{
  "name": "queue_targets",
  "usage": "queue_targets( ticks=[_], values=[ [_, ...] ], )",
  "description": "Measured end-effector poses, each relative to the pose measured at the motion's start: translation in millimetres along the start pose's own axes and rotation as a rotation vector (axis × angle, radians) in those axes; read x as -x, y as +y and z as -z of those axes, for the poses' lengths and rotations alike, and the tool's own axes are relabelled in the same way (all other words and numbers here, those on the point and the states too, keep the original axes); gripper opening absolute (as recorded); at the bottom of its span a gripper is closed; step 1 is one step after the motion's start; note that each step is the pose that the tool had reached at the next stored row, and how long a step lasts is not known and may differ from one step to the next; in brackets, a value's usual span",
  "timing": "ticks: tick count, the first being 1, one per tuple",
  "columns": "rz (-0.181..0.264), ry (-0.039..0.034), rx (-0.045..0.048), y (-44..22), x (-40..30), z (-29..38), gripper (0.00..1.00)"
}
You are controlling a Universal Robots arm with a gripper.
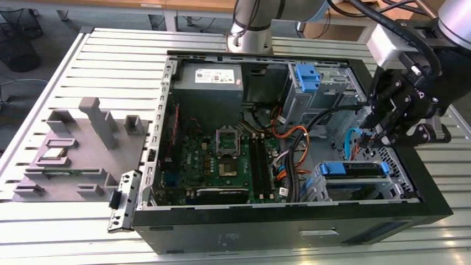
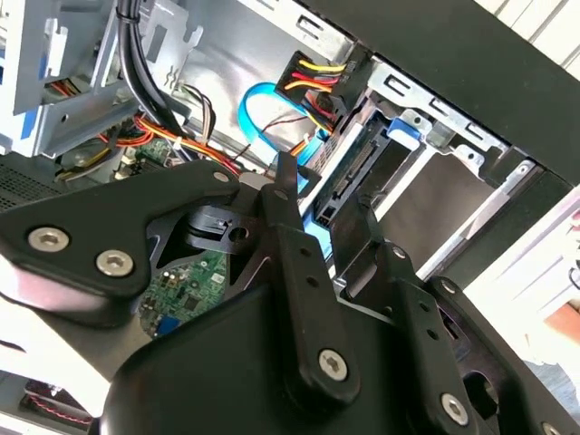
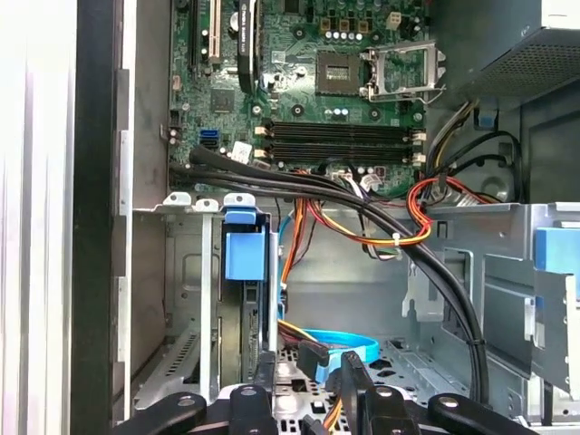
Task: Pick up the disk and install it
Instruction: 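Insert the first disk wire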
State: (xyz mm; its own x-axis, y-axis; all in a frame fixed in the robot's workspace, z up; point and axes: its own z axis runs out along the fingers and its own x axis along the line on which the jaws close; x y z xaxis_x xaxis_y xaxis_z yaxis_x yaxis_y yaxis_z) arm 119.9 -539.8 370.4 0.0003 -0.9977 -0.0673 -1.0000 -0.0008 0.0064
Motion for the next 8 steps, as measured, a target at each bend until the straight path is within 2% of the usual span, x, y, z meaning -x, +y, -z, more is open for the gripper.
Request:
queue_targets(
  ticks=[3,5,8],
  values=[
    [0.000,0.0103,0.0000,-0.2,0.0,-1.7,0.42],
    [0.000,0.0206,0.0000,-0.4,-0.1,-2.5,0.42],
    [0.000,0.0316,0.0000,-0.5,-0.2,-3.4,0.42]
  ],
)
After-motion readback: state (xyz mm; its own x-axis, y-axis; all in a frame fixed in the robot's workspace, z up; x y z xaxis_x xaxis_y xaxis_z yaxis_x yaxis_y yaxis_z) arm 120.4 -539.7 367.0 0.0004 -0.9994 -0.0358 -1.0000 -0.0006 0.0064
